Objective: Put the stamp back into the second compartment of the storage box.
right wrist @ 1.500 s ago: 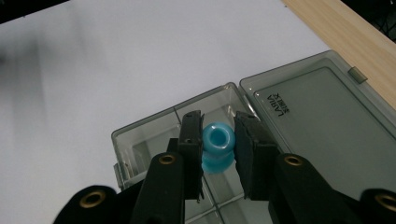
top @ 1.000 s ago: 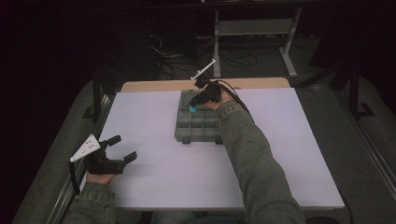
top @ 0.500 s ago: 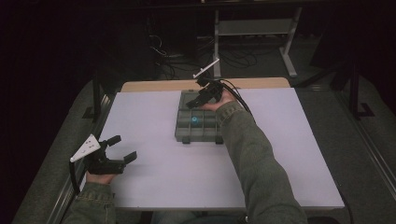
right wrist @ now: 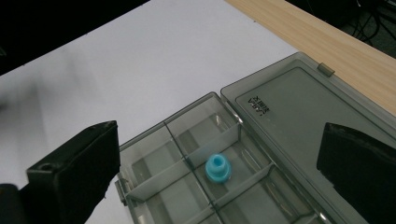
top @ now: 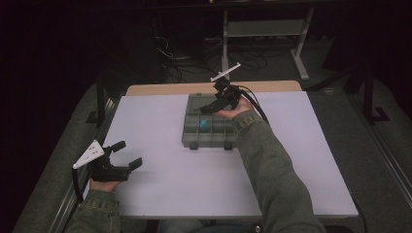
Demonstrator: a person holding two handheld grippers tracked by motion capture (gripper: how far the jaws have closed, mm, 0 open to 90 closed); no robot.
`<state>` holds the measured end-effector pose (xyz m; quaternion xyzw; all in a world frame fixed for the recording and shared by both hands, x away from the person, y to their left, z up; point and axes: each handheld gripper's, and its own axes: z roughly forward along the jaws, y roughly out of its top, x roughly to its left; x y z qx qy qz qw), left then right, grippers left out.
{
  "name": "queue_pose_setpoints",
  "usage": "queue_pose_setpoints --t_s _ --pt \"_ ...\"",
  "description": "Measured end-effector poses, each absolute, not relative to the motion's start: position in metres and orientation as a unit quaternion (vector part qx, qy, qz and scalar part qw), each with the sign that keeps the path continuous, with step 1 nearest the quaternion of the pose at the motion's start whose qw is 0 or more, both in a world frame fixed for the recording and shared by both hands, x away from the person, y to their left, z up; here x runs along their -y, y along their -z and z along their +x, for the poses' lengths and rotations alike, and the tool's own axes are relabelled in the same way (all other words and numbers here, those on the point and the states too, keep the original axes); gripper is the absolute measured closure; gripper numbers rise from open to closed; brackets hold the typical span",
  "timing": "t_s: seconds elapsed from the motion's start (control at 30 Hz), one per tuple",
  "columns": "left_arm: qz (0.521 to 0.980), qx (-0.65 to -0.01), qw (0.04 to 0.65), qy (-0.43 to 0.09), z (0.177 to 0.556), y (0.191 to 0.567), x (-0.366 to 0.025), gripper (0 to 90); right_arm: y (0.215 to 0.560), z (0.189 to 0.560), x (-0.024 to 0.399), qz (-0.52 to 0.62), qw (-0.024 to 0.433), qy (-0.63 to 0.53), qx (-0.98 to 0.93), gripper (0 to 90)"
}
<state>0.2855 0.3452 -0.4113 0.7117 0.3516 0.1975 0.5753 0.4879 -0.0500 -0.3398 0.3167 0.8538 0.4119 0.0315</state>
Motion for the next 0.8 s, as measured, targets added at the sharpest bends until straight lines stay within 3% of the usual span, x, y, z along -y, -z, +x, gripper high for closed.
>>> queue_pose_setpoints --t_s 0.8 --pt "0.708 -0.357 0.578 -0.192 0.286 0.413 -0.345 0.0 0.336 0.462 0.094 0.317 0.051 -0.448 -0.835 0.0"
